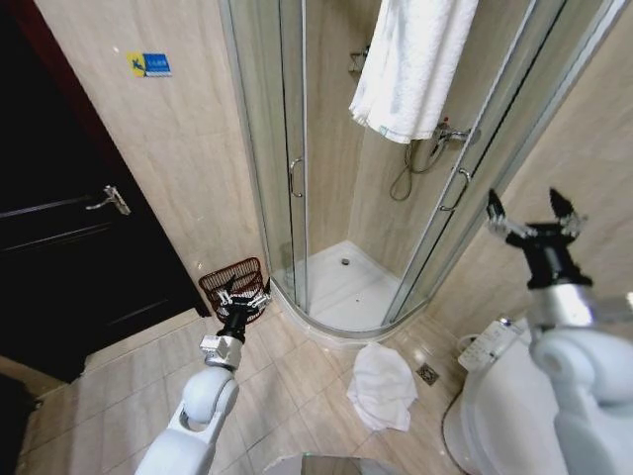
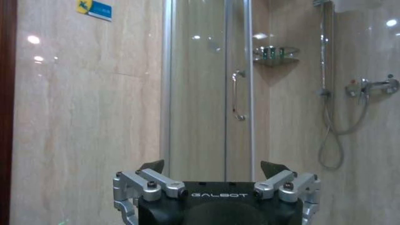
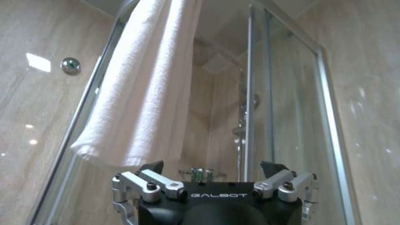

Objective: Discard the used towel into the hamper.

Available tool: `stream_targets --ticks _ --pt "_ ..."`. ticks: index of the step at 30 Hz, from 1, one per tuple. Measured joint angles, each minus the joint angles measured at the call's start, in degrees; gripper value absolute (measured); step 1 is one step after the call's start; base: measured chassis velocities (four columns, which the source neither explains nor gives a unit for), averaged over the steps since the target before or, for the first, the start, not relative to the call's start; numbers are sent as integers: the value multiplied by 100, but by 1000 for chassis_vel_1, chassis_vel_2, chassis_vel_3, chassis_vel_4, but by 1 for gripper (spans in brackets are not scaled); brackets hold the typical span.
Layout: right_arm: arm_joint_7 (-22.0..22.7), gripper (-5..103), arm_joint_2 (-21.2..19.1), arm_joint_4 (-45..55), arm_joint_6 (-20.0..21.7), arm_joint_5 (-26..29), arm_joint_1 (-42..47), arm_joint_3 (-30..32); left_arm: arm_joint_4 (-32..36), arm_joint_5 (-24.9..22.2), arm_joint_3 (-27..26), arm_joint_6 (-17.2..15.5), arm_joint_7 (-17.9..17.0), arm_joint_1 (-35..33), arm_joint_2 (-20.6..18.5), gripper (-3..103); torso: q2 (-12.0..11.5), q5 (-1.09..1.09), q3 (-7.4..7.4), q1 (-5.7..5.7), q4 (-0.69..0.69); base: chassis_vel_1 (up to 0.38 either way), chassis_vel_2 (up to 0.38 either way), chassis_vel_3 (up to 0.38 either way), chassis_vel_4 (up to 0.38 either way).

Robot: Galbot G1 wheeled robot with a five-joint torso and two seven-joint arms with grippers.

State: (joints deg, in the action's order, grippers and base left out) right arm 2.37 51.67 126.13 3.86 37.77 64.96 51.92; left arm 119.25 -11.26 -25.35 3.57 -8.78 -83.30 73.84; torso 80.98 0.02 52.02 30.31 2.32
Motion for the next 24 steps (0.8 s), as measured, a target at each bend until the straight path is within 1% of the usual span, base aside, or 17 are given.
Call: stream_targets --ticks 1,4,5,9,10,11,14,15,19,20,22,23,24 --pt "0 100 0 0 0 0 0 0 0 0 0 0 0 0 0 100 0 0 0 0 0 0 0 0 0" --pt "-100 100 -495 -480 150 297 -700 -231 -20 67 32 -16 -62 59 63 100 -5 -2 -4 -3 -2 0 0 0 0" --pt "-100 100 -495 -480 150 297 -700 -231 -20 67 32 -16 -62 59 63 100 -5 -2 -4 -3 -2 0 0 0 0" --pt "-161 100 -1001 -1080 232 603 -1779 -811 -27 101 93 -115 -180 89 107 100 -11 -1 -6 -5 -2 0 0 0 0" --pt "-161 100 -1092 -1188 250 664 -2047 -964 -27 101 99 -128 -185 77 105 100 -13 -1 -7 -5 -2 0 0 0 0" --pt "-161 100 -1092 -1188 250 664 -2047 -964 -27 101 99 -128 -185 77 105 100 -13 -1 -7 -5 -2 0 0 0 0" --pt "-152 100 -1433 -1536 345 907 -3045 -1590 -52 103 90 -130 -186 37 107 100 -15 -3 -9 -6 0 0 0 0 0" --pt "-152 100 -1433 -1536 345 907 -3045 -1590 -52 103 90 -130 -186 37 107 100 -15 -3 -9 -6 0 0 0 0 0" --pt "-102 100 -1621 -1825 412 1150 -4161 -2312 -110 130 43 -99 -186 -17 144 100 -19 -1 -11 -9 -3 0 0 0 0" --pt "-102 100 -1621 -1825 412 1150 -4161 -2312 -110 130 43 -99 -186 -17 144 100 -19 -1 -11 -9 -3 0 0 0 0" --pt "-57 100 -1636 -1906 418 1251 -4800 -2729 -103 130 4 -94 -202 -68 154 100 -20 -4 -12 -10 -2 0 0 0 0" --pt "-57 100 -1636 -1906 418 1251 -4800 -2729 -103 130 4 -94 -202 -68 154 100 -20 -4 -12 -10 -2 0 0 0 0" --pt "-30 100 -1623 -1943 427 1301 -5047 -2900 -88 130 -15 -94 -215 -89 152 100 -20 -4 -12 -11 -1 0 0 0 0"
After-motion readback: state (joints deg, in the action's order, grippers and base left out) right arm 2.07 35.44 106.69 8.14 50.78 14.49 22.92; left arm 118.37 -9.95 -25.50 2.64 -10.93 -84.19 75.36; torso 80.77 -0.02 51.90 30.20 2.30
